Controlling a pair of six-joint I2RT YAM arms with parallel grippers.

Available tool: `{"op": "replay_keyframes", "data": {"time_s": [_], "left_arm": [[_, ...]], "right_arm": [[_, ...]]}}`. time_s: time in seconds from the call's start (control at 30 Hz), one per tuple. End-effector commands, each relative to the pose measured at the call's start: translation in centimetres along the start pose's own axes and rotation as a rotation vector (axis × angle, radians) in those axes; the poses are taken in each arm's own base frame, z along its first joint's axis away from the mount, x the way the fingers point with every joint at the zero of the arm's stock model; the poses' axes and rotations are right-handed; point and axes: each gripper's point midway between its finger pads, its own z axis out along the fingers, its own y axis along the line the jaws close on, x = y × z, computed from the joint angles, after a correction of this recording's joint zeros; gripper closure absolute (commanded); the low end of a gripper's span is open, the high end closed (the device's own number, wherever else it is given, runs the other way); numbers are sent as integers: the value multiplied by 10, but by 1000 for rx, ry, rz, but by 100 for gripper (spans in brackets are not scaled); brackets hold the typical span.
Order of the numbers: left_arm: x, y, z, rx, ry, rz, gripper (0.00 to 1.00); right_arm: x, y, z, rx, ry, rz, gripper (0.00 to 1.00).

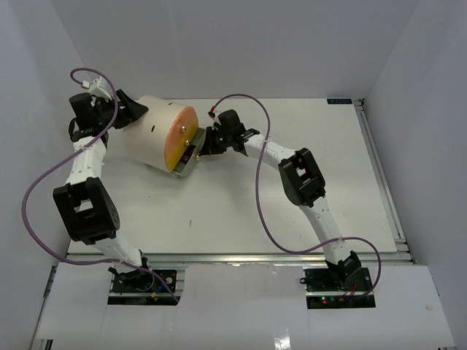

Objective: Organize the makeup

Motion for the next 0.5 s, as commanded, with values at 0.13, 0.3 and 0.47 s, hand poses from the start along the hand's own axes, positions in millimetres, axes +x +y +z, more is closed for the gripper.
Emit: {"op": "replay_keyframes", "data": {"time_s": [0.13,0.3,0.47], "left_arm": [[42,-10,-1,41,130,-77,14],[38,-9,-2,26,118,-85,14],[33,-8,-2,9,106,-95,13]], "right_arm": [[-40,70,8,-250,-133,-32,92],[-48,82,8,-329,-178,-59,92],[-48,93,4,-396,-190,-72,92]]}}
